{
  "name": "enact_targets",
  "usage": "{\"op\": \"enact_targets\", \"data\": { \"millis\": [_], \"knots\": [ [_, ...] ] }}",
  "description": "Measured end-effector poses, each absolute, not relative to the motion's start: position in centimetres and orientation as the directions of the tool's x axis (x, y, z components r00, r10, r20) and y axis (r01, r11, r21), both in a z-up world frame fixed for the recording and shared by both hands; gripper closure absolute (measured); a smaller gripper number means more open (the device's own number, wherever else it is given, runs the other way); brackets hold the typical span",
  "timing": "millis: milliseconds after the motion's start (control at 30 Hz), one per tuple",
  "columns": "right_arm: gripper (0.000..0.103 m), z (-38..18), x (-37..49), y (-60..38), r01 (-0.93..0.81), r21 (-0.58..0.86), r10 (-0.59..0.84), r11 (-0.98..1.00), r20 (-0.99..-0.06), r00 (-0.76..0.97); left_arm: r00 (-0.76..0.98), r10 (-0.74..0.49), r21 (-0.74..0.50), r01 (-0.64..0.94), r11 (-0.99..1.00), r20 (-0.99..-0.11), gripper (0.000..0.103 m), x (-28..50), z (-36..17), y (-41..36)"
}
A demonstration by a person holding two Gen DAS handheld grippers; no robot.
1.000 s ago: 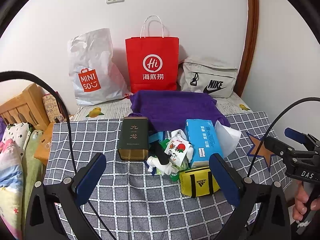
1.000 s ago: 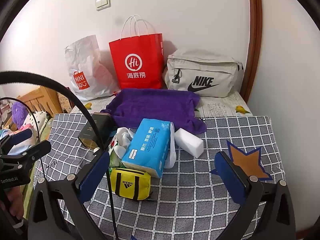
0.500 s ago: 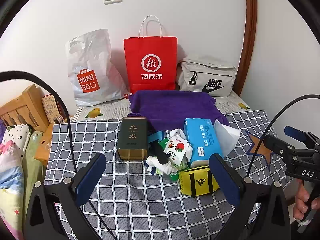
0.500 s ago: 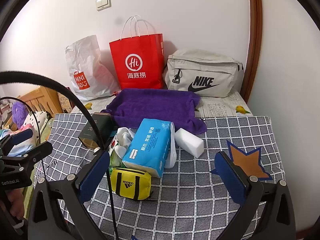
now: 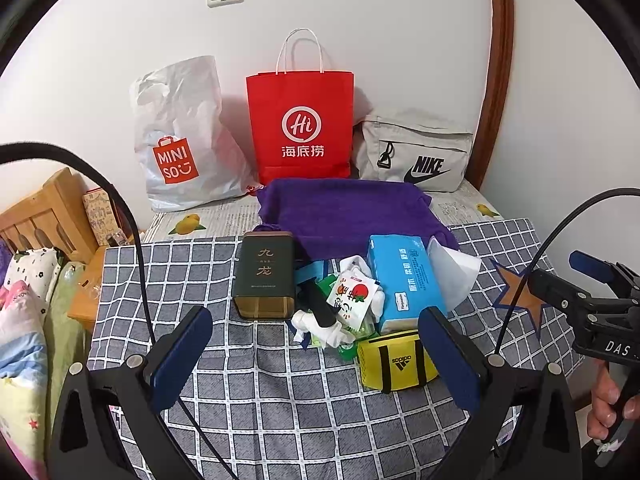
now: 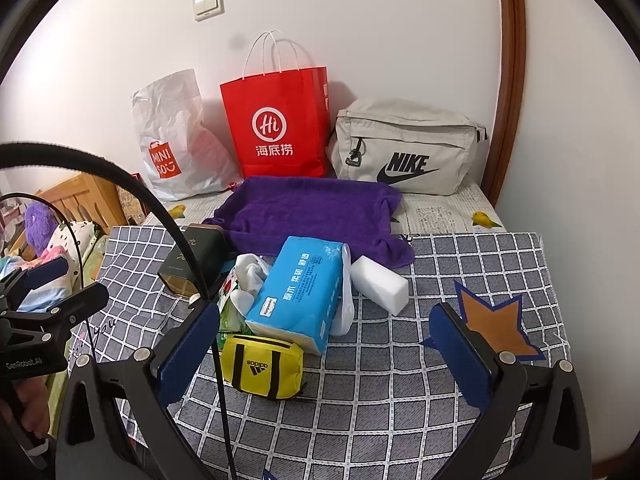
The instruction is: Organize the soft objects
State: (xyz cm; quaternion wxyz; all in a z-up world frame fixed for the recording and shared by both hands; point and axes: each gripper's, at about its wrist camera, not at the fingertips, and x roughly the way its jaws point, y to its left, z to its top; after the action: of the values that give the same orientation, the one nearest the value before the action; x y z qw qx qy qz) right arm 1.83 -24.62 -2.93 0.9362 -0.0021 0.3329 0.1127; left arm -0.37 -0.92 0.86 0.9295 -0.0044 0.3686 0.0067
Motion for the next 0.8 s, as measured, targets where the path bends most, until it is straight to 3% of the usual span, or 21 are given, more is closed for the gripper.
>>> {"op": "enact_targets", "data": {
  "millis": [800],
  "knots": [
    [0.0,-2.63,1.71,-24.8,-0.213,0.073,0.212,0.974,-0.618,0.757,0.733,0.007,-0.003,-0.012,1.0,-0.681,0.0,-0.44,0.63,-1.04]
  ]
}}
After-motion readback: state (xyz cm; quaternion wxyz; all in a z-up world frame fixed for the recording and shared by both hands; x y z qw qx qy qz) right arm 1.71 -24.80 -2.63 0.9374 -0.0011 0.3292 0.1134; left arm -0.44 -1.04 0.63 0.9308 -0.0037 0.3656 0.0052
